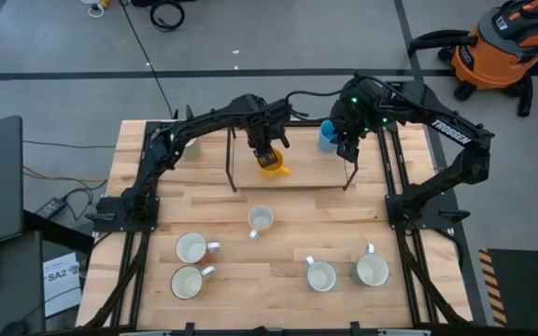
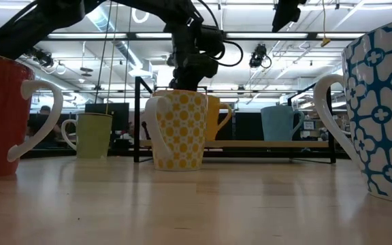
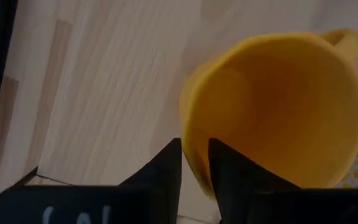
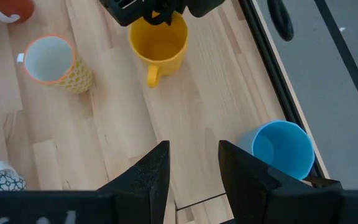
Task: Place coffee mugs
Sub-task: Put the yellow mug on the shelf
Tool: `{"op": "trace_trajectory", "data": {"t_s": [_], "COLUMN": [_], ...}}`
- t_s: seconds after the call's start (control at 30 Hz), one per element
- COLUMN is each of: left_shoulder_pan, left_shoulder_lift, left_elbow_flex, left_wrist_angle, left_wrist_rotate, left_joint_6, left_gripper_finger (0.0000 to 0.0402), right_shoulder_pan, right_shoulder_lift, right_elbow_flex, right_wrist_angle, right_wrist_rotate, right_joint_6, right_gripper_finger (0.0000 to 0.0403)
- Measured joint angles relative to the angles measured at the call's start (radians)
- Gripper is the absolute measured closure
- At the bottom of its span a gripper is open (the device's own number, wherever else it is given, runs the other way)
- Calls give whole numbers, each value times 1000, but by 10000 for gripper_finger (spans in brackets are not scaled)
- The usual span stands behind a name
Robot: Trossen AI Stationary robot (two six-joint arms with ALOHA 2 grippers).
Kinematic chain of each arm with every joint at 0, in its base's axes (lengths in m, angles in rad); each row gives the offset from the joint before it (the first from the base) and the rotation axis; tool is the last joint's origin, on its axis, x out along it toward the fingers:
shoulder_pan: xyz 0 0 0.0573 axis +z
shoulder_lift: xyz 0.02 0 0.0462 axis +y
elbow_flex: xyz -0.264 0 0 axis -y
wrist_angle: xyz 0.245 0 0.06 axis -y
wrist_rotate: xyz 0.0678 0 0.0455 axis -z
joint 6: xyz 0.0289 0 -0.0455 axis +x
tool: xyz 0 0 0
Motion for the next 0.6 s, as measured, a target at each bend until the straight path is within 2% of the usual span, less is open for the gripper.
{"op": "trace_trajectory", "data": {"t_s": [0.33,0.6], "left_shoulder_pan": [1,0], "left_shoulder_lift": [0,-27], "left_elbow_flex": [16,171], "left_wrist_angle": [22,-79], "left_wrist_rotate": [0,0], "left_joint_6": [0,24], "left_gripper_finger": [301,301], "right_shoulder_pan": [0,0], "right_shoulder_lift": [0,0], "right_elbow_flex": [0,0], "right_wrist_angle": [1,55], "right_wrist_rotate": [0,0], "right_joint_6": [0,0], "right_gripper_finger": [260,260]}}
